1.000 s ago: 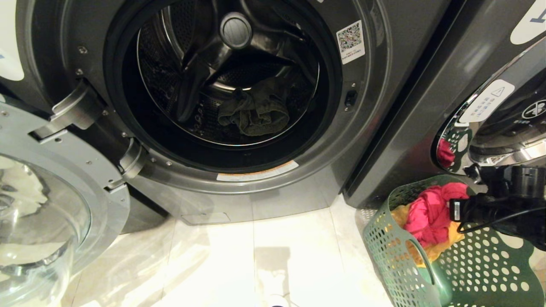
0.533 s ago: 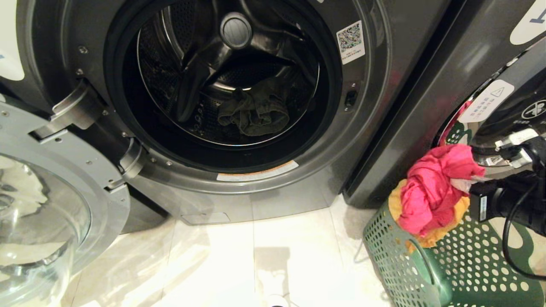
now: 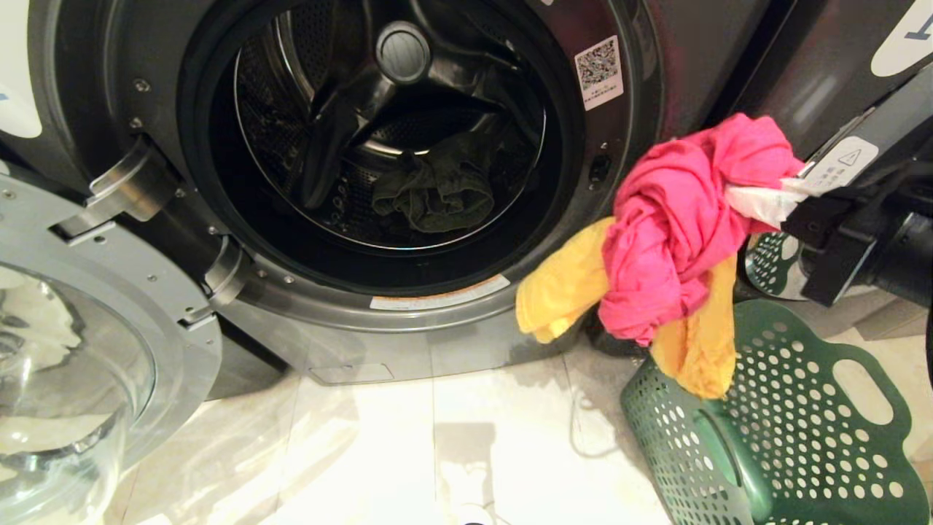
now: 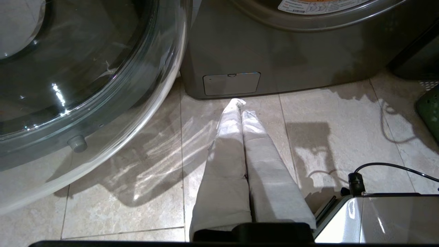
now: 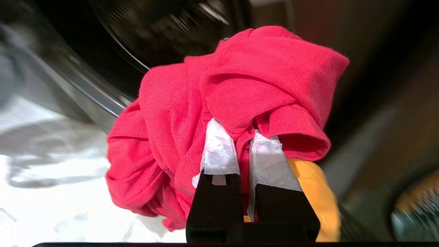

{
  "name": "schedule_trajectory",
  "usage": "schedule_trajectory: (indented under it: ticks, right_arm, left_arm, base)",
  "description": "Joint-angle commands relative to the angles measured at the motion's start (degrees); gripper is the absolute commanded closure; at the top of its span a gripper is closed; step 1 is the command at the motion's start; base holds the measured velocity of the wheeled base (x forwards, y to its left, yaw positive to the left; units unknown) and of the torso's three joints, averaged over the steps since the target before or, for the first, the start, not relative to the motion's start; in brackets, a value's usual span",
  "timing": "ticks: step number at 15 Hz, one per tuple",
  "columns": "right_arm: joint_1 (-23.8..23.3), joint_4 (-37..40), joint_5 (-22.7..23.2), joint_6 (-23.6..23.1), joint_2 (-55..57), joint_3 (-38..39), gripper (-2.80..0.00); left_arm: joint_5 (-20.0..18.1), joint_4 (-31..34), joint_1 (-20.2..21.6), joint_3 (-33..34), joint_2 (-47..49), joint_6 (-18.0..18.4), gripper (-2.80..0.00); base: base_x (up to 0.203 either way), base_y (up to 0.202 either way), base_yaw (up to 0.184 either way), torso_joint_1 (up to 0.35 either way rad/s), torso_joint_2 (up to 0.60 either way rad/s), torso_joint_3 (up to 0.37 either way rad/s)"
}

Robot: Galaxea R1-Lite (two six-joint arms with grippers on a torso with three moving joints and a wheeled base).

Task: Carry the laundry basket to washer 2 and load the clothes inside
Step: Place the clothes into the washing machine

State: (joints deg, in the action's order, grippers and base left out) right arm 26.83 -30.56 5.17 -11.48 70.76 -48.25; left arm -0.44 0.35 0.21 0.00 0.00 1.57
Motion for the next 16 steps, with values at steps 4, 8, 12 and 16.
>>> schedule_trajectory:
  ticks: [4, 8, 12, 16]
  right_arm:
    - [9.51, -2.58, -0.02, 1.26, 9.19, -10.64, 0.00]
    - [12.34, -12.94, 0.24, 2.41, 17.32, -11.58, 0.00]
    - [16.48, -16.19, 0.32, 2.76, 21.47, -12.88, 0.00]
    - [20.64, -16.52, -0.53, 2.49, 25.91, -13.63, 0.00]
  left_arm:
    - [0.00, 0.00, 0.06, 0.00, 0.09, -0.05, 0.00]
    - [0.00, 0.00, 0.06, 0.00, 0.09, -0.05, 0.00]
    - [0.00, 0.00, 0.06, 0.00, 0.09, 0.02, 0.00]
    - [0.00, 0.00, 0.05, 0.00, 0.09, 0.02, 0.00]
  base:
    - [0.000, 0.000, 0.000, 0.000, 0.00, 0.000]
    - [0.000, 0.000, 0.000, 0.000, 0.00, 0.000]
    - [0.000, 0.000, 0.000, 0.000, 0.00, 0.000]
    - [0.000, 0.000, 0.000, 0.000, 0.00, 0.000]
